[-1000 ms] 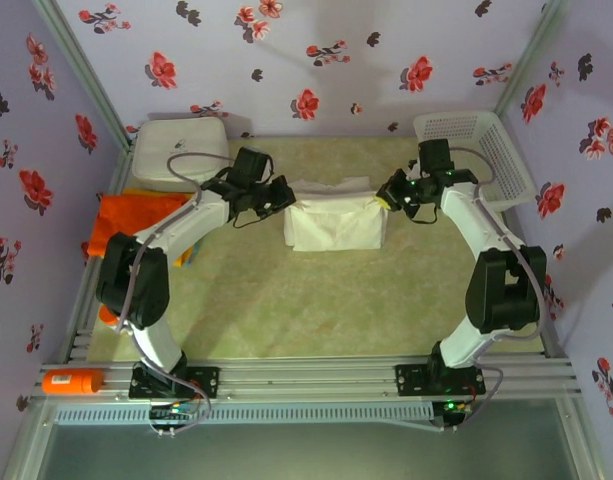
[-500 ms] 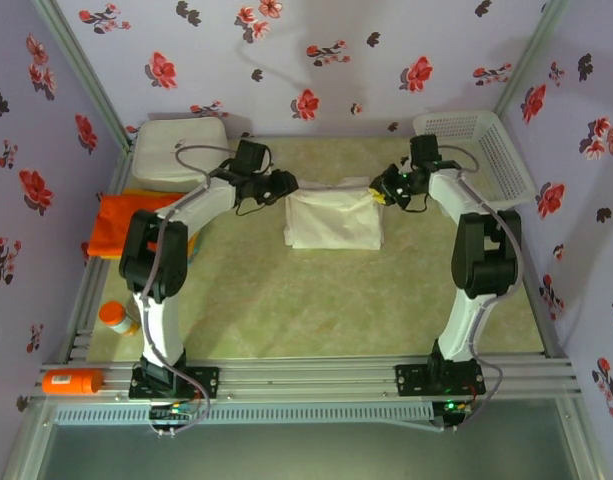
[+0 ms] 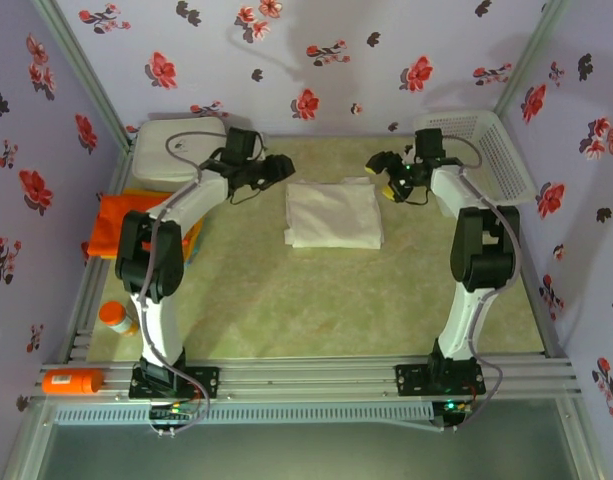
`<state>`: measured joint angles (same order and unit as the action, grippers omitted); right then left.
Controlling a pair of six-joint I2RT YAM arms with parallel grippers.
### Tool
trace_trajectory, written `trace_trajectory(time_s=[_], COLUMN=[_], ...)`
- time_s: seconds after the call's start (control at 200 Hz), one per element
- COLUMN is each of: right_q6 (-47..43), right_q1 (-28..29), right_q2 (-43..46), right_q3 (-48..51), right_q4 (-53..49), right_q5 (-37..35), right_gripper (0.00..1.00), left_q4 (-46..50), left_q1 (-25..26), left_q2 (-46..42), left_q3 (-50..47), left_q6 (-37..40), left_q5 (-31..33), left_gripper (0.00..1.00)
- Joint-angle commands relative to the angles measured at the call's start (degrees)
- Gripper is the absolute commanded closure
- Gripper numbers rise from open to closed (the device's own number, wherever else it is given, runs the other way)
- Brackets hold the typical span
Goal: Fold and stack the t-shirts
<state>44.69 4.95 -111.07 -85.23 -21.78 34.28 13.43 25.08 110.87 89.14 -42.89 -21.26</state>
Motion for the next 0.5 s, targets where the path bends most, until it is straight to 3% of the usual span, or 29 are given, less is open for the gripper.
trace_trajectory(time_s=[0.0,0.26,0.495], right_q6=[3.39,18.91,22.87], right_q1=[1.3,6.55,8.67], right_q2=[5.52,13.31,11.28], right_q3=[5.7,23.3,31.86], right_q4=[3.61,22.59,35.22], right_q5=[2.3,2.86,2.04], right_gripper=[0.19,0.18,0.16], left_q4=[-4.89,-17.28,-26.16], left_q1=[3.75,12.32,15.61], left_q2=[-2.55,-1.45,1.43], left_q3=[-5.44,-13.22,-20.51], left_q6=[-4.0,-12.54,-16.95], left_q5=[-0.51,2.39,6.02], left_gripper=[0.52,0.53,0.54])
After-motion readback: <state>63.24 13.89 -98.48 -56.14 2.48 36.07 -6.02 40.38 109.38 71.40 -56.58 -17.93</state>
